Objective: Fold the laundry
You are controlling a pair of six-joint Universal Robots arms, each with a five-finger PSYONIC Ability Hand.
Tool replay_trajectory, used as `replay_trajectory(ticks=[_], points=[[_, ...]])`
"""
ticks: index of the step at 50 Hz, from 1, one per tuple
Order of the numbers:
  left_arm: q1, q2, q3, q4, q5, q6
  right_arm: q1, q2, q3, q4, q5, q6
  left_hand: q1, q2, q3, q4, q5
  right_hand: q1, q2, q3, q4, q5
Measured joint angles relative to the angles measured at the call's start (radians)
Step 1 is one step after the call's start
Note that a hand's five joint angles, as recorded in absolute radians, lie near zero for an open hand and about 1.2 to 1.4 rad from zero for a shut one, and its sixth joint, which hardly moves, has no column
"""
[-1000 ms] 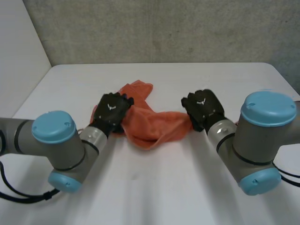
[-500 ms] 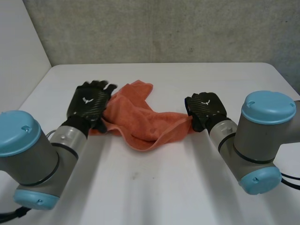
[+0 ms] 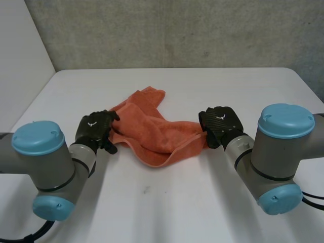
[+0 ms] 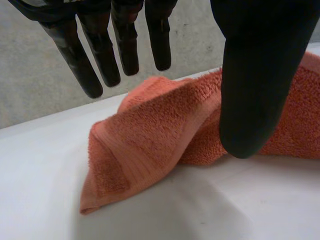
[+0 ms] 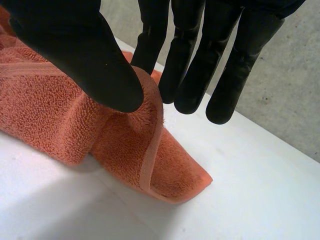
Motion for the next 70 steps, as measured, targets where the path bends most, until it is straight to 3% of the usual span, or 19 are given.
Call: replay_trajectory(ticks=[16,26,33,39,40,44,48,53,62,70], points=[[-0.004,-0.083,0.053,0.05,0.024,0.007,-0.001,0.012,-0.001,-0.001,0.0,0.001,0.681,0.677,0.671,0.682,0.68,0.0,0.0,0.0,0.0,0.0],[-0.001,-0.068,0.053,0.073,0.019,0.026,-0.012,0.001,-0.011,0.005,0.001,0.002,0.737,0.776,0.769,0.783,0.765,0.0,0.0,0.0,0.0,0.0],[0.001,0.146,0.012,0.065,0.021,0.071,-0.058,-0.066,-0.051,0.075,-0.001,-0.003,0.741,0.78,0.78,0.788,0.765,0.0,0.0,0.0,0.0,0.0],[-0.01,0.379,-0.01,0.014,0.025,0.132,-0.111,-0.215,-0.106,0.172,-0.008,-0.026,0.741,0.781,0.783,0.791,0.765,0.0,0.0,0.0,0.0,0.0],[-0.013,0.472,-0.007,-0.032,0.03,0.165,-0.131,-0.292,-0.13,0.214,-0.013,-0.053,0.741,0.782,0.784,0.791,0.766,0.0,0.002,0.0,0.0,0.0],[-0.015,0.595,0.022,-0.129,0.059,0.212,-0.15,-0.405,-0.173,0.287,-0.024,-0.112,0.741,0.782,0.785,0.791,0.771,0.0,0.002,0.0,0.0,0.0],[-0.013,0.644,0.063,-0.221,0.105,0.234,-0.151,-0.464,-0.217,0.36,-0.048,-0.158,0.741,0.782,0.785,0.791,0.771,0.0,0.002,0.0,0.0,0.0],[-0.001,0.604,0.123,-0.322,0.149,0.239,-0.143,-0.445,-0.263,0.451,-0.089,-0.181,0.741,0.782,0.785,0.791,0.771,0.0,0.002,0.0,0.0,0.0],[0.059,0.314,0.244,-0.46,0.162,0.235,-0.091,-0.192,-0.323,0.514,-0.119,-0.169,0.741,0.783,0.785,0.791,0.771,0.0,0.002,0.0,0.0,0.0],[0.081,0.166,0.317,-0.492,0.158,0.235,-0.081,-0.032,-0.335,0.503,-0.13,-0.073,0.741,0.783,0.785,0.791,0.771,0.0,0.002,0.0,0.0,0.0]])
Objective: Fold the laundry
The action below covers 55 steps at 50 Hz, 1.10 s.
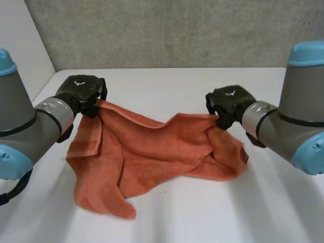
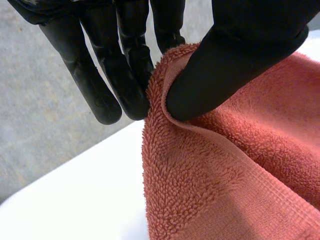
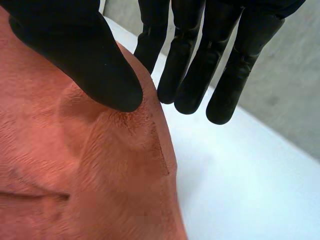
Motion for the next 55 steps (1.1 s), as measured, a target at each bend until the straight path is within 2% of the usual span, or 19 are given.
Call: replay_trajectory(ticks=[4,7,10,11,15,27,32,43,49,55], points=[[0.001,-0.02,0.009,0.0,0.0,0.001,-0.006,0.029,0.005,-0.002,-0.021,0.064,0.0,0.0,0.0,0.0,0.0,0.0,0.0,0.0,0.0,0.0],[0.0,-0.014,-0.004,-0.001,-0.001,0.002,-0.02,0.035,0.011,-0.001,-0.052,0.107,0.0,0.0,0.0,0.0,0.0,-0.279,-0.366,-0.36,-0.364,-0.333],[-0.002,0.002,-0.022,-0.001,0.0,0.003,-0.043,0.032,0.01,0.001,-0.072,0.124,0.0,0.0,0.0,0.0,0.0,-0.374,-0.483,-0.48,-0.486,-0.456],[-0.004,0.019,-0.038,-0.002,0.0,0.003,-0.066,0.029,0.006,0.002,-0.087,0.132,0.0,0.0,0.0,0.0,0.0,-0.529,-0.672,-0.671,-0.675,-0.652],[-0.007,0.073,-0.082,-0.002,0.002,0.003,-0.111,0.028,-0.009,0.004,-0.115,0.139,0.0,0.0,0.0,0.0,0.0,-0.621,-0.785,-0.789,-0.798,-0.77],[-0.013,0.311,-0.234,-0.002,0.01,0.003,-0.21,0.178,-0.171,0.056,-0.254,0.11,0.0,0.0,0.0,0.0,0.0,-0.656,-0.802,-0.822,-0.836,-0.811],[-0.017,0.447,-0.288,-0.002,0.012,0.003,-0.221,0.303,-0.284,0.137,-0.355,0.094,0.0,0.0,0.0,0.0,0.0,-0.656,-0.802,-0.822,-0.836,-0.811],[-0.033,0.597,-0.321,-0.003,0.013,0.002,-0.211,0.423,-0.361,0.163,-0.404,0.139,0.0,0.0,0.0,0.0,0.0,-0.659,-0.802,-0.822,-0.838,-0.816],[-0.077,0.661,-0.321,-0.003,0.013,0.003,-0.192,0.449,-0.383,0.155,-0.418,0.215,0.0,0.0,0.0,0.0,0.0,-0.692,-0.803,-0.869,-0.877,-0.853],[-0.12,0.693,-0.306,-0.001,0.014,0.004,-0.165,0.483,-0.42,0.158,-0.483,0.266,0.0,0.0,0.0,0.0,0.0,-0.752,-0.935,-0.949,-0.936,-0.911]])
